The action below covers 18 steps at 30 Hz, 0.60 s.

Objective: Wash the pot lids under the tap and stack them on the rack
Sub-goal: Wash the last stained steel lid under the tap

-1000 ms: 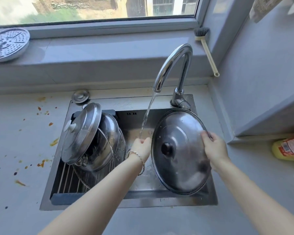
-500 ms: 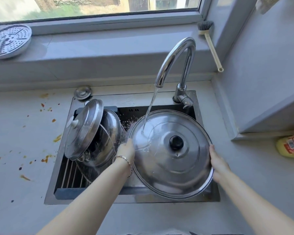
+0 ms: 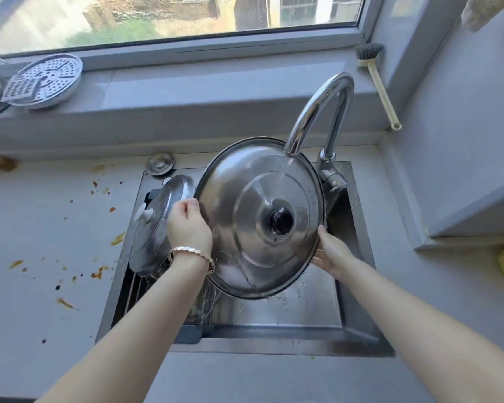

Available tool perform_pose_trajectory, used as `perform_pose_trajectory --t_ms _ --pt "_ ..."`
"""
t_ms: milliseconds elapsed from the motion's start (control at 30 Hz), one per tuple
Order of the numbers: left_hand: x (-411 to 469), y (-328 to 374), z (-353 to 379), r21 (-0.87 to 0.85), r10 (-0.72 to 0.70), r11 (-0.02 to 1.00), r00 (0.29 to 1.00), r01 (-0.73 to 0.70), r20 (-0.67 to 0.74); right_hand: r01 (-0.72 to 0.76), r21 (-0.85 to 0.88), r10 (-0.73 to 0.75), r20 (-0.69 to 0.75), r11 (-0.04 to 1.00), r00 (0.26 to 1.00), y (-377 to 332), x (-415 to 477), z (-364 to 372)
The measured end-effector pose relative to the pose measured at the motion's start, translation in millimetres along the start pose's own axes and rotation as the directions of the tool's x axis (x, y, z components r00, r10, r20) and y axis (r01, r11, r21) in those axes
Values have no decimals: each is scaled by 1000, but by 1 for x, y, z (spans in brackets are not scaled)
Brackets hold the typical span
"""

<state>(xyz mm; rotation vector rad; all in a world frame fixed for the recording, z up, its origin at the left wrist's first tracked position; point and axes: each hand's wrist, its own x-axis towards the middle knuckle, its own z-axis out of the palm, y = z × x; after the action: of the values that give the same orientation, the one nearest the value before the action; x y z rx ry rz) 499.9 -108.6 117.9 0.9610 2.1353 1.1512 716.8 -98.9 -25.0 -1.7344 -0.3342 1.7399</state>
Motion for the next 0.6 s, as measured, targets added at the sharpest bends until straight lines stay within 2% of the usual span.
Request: perform_pose_trajectory --t_ms 33,100,167,200,300,400,467,567,600 --pt "-2 -1 -2 -26 8 1000 1000 -9 -19 24 -15 -24 -5 1000 1000 -6 5 1" --pt "-7 -1 -4 -50 23 998 999 -25 -34 100 -67 -107 -118 993 987 -22 11 -1" --pt "-10 -1 -5 -48 31 998 999 -32 -21 181 -141 -214 -264 973 941 -39 16 -6" --pt "-11 1 -5 -49 34 998 999 -34 -5 217 -168 -258 -280 961 925 -49 14 -6" --pt "-14 4 -4 -71 43 997 998 -40 42 308 -71 -316 -254 949 914 -73 10 3" --pt "-17 7 -4 -77 39 996 995 -33 87 312 178 -275 -205 933 939 -91 -1 21" --pt "-19 9 -3 -81 32 996 993 -22 118 297 129 -260 -243 946 934 -101 -10 33" --pt "-20 9 -2 -100 0 995 991 14 134 278 74 -259 -204 958 944 -110 -15 44" --pt "-20 10 -2 -98 -7 995 990 21 139 268 -4 -264 -195 963 945 -109 -15 46"
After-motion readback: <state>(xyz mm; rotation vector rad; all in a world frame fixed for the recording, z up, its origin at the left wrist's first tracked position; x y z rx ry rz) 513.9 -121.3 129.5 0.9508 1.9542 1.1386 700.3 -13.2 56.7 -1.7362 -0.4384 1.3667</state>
